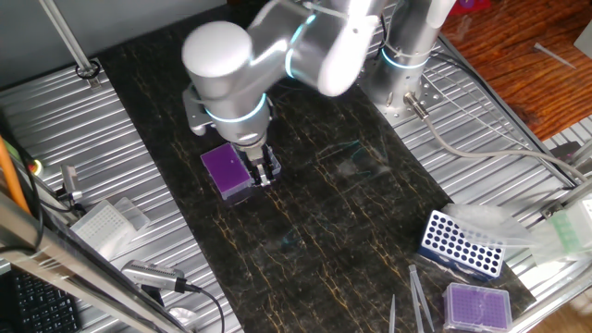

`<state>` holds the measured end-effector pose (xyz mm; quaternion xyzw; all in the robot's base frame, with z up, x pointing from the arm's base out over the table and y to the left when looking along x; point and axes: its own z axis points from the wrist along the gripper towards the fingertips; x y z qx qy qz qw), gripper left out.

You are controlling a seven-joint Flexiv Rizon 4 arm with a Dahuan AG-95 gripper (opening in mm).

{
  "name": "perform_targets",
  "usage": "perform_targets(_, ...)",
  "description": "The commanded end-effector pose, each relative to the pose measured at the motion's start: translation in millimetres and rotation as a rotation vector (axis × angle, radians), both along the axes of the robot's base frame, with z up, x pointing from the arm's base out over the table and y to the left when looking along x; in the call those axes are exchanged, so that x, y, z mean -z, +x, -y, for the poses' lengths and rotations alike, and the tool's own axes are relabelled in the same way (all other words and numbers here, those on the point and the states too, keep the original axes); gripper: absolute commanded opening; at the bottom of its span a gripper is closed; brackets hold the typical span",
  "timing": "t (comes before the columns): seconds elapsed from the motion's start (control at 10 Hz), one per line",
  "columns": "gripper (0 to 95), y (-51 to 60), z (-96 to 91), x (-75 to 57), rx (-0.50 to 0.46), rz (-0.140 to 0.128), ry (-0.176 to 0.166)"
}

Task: Insert a small pipette tip into the holder for small pipette tips

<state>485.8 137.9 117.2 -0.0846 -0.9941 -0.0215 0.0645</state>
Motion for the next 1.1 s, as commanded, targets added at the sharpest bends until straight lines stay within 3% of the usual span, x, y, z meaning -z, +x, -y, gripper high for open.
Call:
perform_targets(0.1,0.0,2.5,11.3,3.7,-0.002,-0.007,-0.002)
perform_targets(0.6,0.0,4.1,31.9,9.9,-0.027,-0.007,-0.001)
perform_targets(1.1,0.0,2.1,71.6,14.5,-0.105,-0.002,0.006)
